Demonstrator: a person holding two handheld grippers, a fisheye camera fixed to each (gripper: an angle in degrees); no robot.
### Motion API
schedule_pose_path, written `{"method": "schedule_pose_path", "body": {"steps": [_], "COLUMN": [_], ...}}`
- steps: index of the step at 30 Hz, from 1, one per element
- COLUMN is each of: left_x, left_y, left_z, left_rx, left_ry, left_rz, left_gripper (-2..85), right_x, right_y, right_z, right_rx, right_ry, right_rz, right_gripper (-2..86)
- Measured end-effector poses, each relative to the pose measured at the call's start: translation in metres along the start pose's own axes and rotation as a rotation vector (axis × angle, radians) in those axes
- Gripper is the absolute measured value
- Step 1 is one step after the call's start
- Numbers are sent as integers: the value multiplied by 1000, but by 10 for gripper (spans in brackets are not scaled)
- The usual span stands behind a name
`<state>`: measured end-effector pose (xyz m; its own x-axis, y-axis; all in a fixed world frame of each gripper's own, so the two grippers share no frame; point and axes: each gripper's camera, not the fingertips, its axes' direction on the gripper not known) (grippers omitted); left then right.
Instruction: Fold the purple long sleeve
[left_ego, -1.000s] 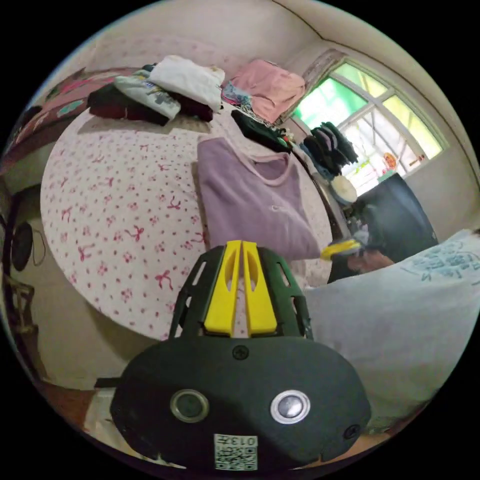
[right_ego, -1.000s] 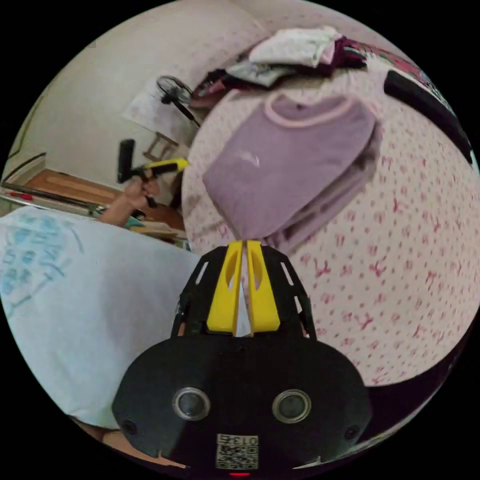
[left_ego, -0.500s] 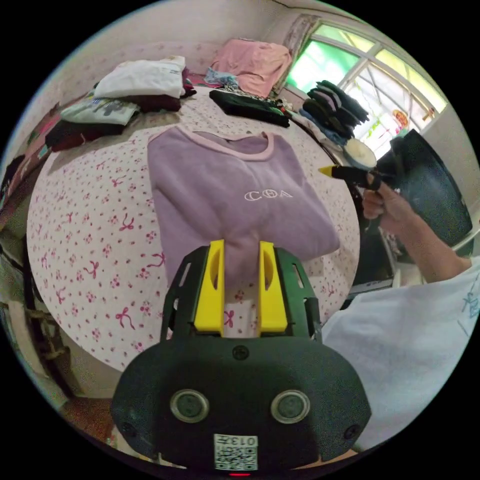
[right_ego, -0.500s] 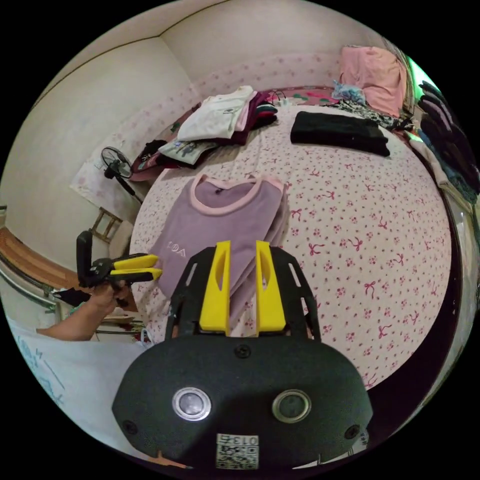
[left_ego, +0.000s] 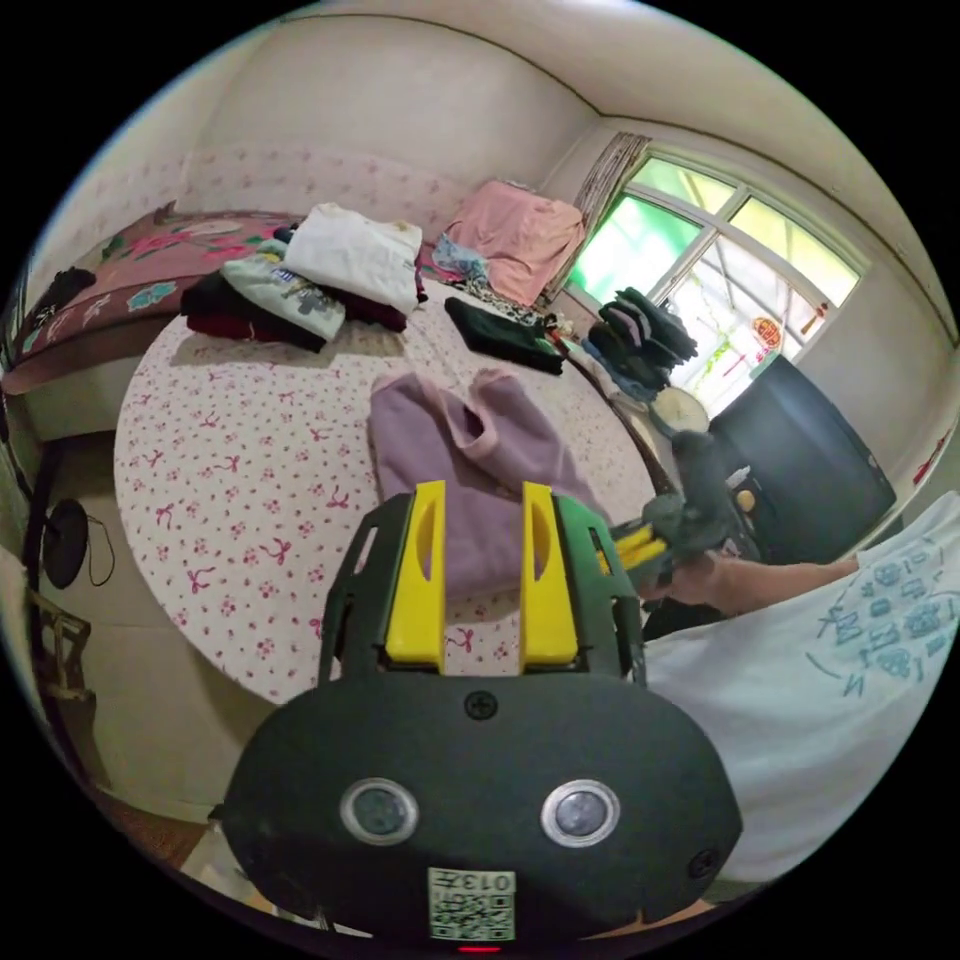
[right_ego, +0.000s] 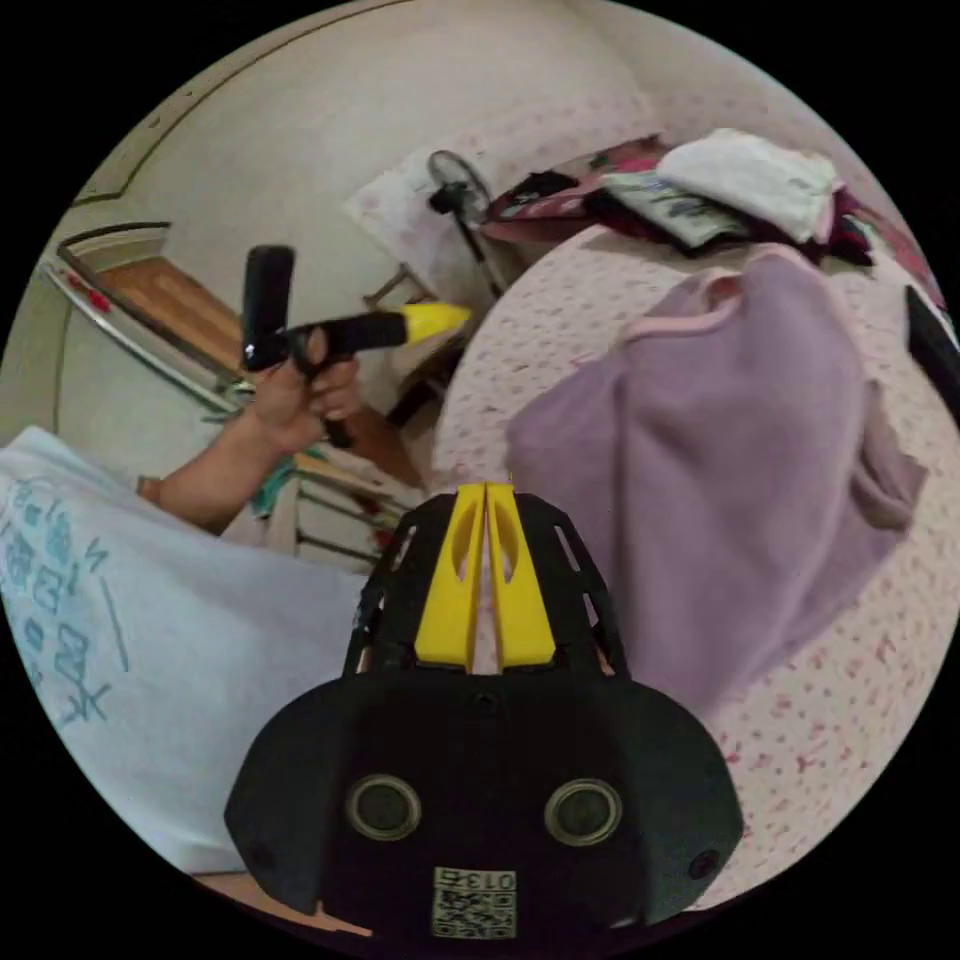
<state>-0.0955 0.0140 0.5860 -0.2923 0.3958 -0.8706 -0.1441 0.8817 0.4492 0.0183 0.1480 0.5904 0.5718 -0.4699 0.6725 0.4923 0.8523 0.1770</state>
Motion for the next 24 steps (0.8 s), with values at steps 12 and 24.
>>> {"method": "schedule_pose_path", "body": {"steps": [12, 24], "left_x": [30, 46], "left_y": [-8, -25], "left_z": [64, 55], "left_rx": [-98, -67], "left_ry": [29, -2], "left_rz": [72, -14], "left_gripper": [129, 194], "right_x": [-5, 23], "right_y": [40, 58], "right_z": [-60, -42], "right_rx": [224, 173], "right_ry": [635, 248], "right_rz": [253, 151], "right_gripper": [95, 26]}}
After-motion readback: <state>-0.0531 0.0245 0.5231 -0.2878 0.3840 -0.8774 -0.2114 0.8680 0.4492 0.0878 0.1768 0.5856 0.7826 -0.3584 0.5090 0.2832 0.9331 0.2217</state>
